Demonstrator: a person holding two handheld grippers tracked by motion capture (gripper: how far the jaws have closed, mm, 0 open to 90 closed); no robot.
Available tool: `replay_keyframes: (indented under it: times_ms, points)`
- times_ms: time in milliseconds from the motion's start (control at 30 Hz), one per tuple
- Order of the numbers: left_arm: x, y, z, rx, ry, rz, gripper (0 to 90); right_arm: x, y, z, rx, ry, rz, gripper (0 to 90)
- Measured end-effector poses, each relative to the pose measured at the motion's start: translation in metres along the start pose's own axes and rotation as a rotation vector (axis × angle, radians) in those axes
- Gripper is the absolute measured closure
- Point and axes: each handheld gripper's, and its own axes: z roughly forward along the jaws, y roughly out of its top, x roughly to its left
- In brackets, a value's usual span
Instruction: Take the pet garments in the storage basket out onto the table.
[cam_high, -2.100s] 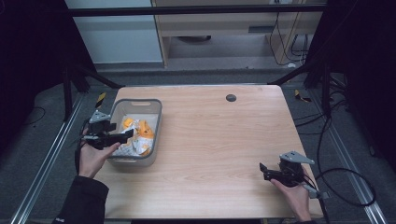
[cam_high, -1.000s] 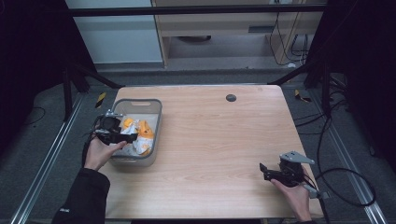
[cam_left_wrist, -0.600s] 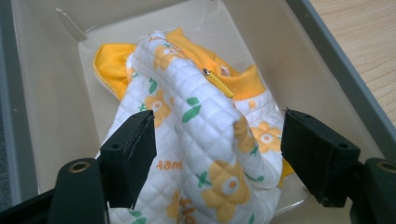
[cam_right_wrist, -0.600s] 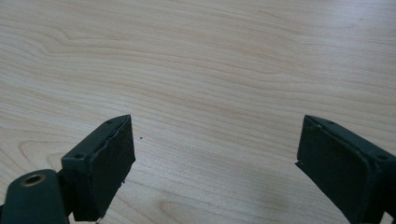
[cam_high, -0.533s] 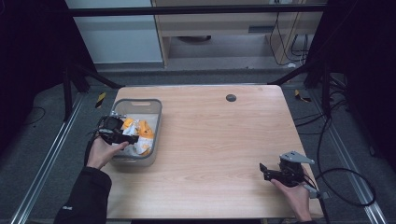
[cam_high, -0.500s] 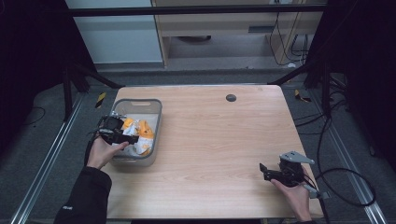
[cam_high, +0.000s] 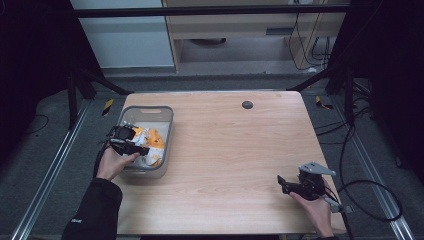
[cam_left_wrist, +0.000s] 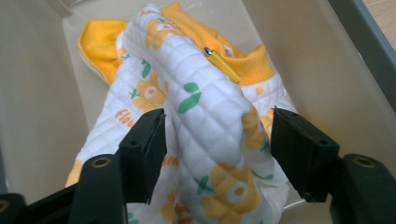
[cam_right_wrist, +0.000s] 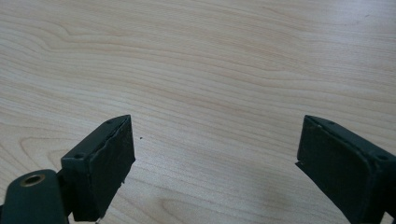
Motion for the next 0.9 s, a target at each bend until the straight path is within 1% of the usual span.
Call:
replay_keyframes:
  times_ms: [67,267,333,500,667,867,900]
  points:
    - [-0.0002,-0.0001,0.001,0.012,-0.001,0.002,38.1,0.0004,0.0002,-0.0002,0.005,0.004,0.007,11.0]
    - [-0.0013,-0.0006,0.0057,0.047,0.004,0.006,43.6,0.0004,-0.0002,0.0005,0.007,0.002,0.0,10.9]
    - [-0.001,-0.0004,0.007,0.058,0.004,0.0,47.7,0.0003,-0.0002,0.0004,0.007,0.002,-0.001,10.9]
    - [0.0009,-0.0006,0.0081,0.083,-0.003,0.0,60.7,0.0002,-0.0002,0.0004,0.008,0.002,-0.001,10.9]
    - [0.0025,0.0006,0.0076,0.091,0.001,-0.001,68.3,0.0001,-0.0001,0.0004,0.008,0.003,-0.001,10.8]
    - [0.0021,0.0049,0.0027,0.093,0.008,0.006,71.6,-0.0003,-0.0001,0.0001,0.007,0.003,-0.001,10.8]
    - [0.0021,0.0056,0.0014,0.09,0.01,0.007,71.9,-0.0001,0.0001,-0.0003,0.008,0.006,0.006,10.8]
